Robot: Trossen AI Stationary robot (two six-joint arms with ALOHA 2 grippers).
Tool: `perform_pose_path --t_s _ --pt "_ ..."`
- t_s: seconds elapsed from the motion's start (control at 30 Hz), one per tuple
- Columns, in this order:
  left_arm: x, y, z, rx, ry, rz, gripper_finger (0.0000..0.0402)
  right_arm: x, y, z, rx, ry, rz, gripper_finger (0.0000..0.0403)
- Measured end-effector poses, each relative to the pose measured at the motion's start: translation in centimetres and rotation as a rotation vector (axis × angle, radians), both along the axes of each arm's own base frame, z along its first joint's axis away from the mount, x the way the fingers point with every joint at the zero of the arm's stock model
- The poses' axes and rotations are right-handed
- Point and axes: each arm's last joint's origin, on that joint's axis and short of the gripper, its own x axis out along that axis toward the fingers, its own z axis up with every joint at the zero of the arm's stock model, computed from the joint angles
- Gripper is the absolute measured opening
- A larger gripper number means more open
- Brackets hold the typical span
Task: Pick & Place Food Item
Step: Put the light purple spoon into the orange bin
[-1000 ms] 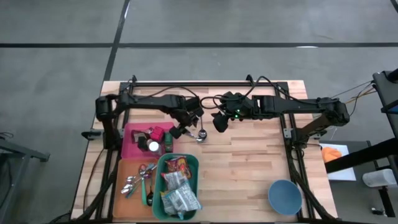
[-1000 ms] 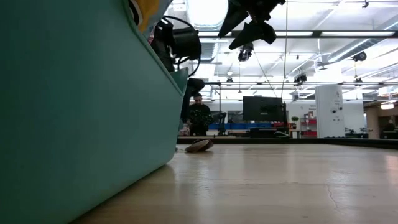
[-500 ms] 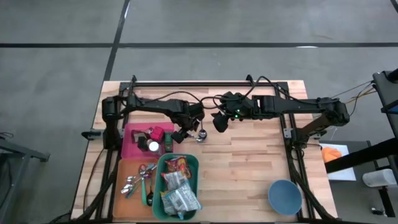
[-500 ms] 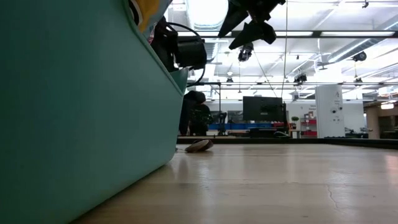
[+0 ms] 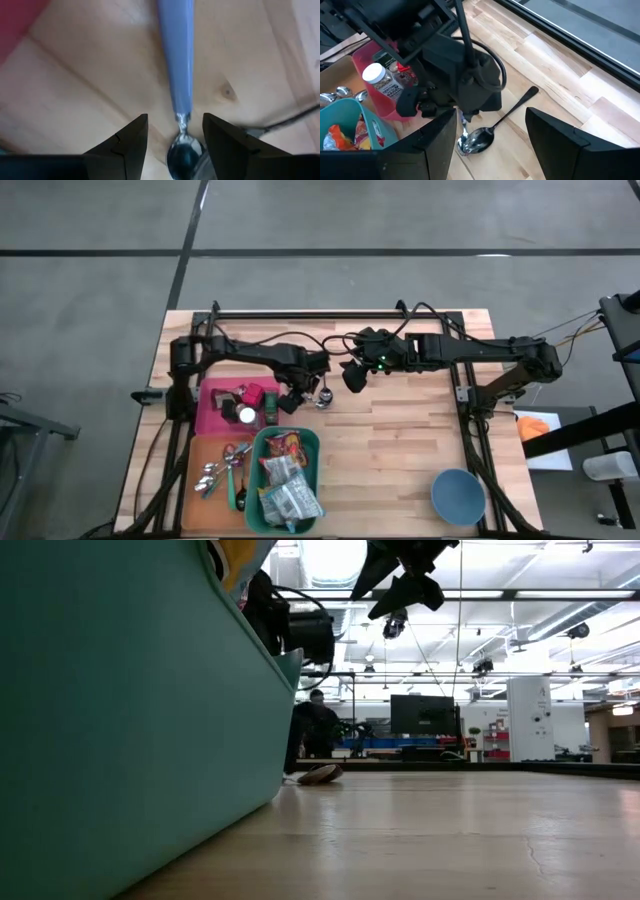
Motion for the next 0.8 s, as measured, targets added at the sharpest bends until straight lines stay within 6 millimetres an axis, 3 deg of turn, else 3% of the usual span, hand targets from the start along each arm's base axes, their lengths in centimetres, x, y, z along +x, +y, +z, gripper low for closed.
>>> perform_pose_path --t_s 0.37,0.8 --pt "0.27 0.07 -1.07 0.001 0.011 -0.020 0.0181 0.00 0.00 -0.01 0.000 0.001 0.000 0.0233" --pt "0.20 0.08 -1.15 0.008 0.016 -0.019 0.0045 -0.01 0.00 0.00 0.000 0.001 0.000 0.0233"
